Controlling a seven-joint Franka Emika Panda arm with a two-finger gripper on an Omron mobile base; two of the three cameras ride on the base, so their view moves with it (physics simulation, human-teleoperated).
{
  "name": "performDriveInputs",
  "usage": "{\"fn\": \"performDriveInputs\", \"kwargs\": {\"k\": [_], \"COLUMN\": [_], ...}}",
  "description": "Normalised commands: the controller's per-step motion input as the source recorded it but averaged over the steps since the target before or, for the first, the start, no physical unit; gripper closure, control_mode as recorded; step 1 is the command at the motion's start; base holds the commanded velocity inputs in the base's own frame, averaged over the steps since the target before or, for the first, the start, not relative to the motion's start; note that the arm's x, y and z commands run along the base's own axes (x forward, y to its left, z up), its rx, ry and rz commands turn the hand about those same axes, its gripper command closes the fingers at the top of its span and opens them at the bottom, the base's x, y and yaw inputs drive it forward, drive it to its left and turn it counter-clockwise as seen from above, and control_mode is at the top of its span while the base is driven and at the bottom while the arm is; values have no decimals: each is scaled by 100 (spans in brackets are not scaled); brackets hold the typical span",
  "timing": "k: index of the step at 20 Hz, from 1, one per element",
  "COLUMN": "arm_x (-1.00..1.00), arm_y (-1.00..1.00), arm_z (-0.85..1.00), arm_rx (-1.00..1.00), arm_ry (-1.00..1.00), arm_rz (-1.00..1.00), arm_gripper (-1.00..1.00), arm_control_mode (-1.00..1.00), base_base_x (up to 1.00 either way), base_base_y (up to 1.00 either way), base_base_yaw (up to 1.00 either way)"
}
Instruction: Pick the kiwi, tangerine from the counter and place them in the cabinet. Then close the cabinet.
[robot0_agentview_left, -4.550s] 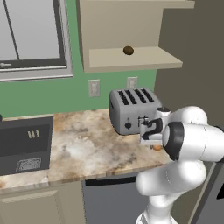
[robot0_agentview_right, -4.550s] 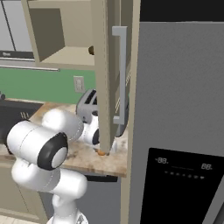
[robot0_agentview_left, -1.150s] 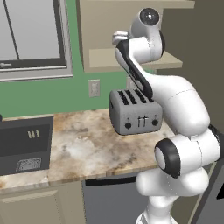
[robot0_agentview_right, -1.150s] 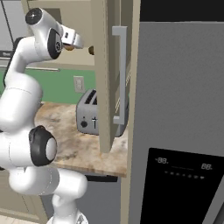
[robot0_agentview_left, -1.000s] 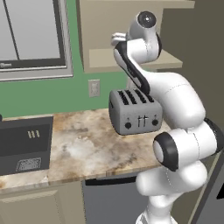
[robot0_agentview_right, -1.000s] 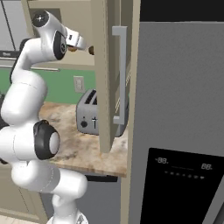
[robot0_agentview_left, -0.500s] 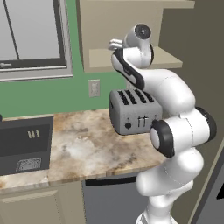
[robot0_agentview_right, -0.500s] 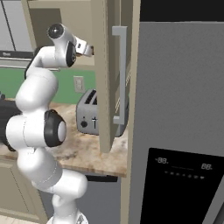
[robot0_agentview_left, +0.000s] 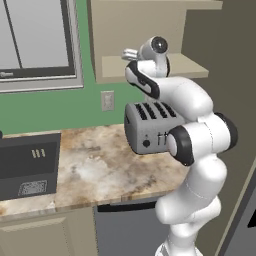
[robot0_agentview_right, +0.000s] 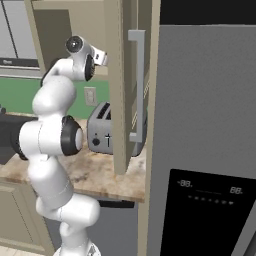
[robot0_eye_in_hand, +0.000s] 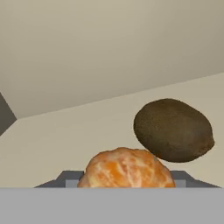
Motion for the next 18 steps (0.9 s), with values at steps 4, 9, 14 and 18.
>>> {"fn": "performDriveInputs", "kwargs": {"k": [4, 9, 14, 18], "arm_x": [54, 49, 33, -1], "arm_y": [0, 6, 18, 4], "arm_z": [-9, -9, -12, -9], "arm_rx": [0, 0, -2, -1], "arm_ry": [0, 0, 0, -4], "arm_rz": [2, 1, 0, 3], "arm_gripper": [100, -100, -100, -100], "arm_control_mode": [-100, -100, -100, -100], "base_base_x": [0, 0, 0, 0], "base_base_y": [0, 0, 0, 0], "base_base_yaw": [0, 0, 0, 0]}}
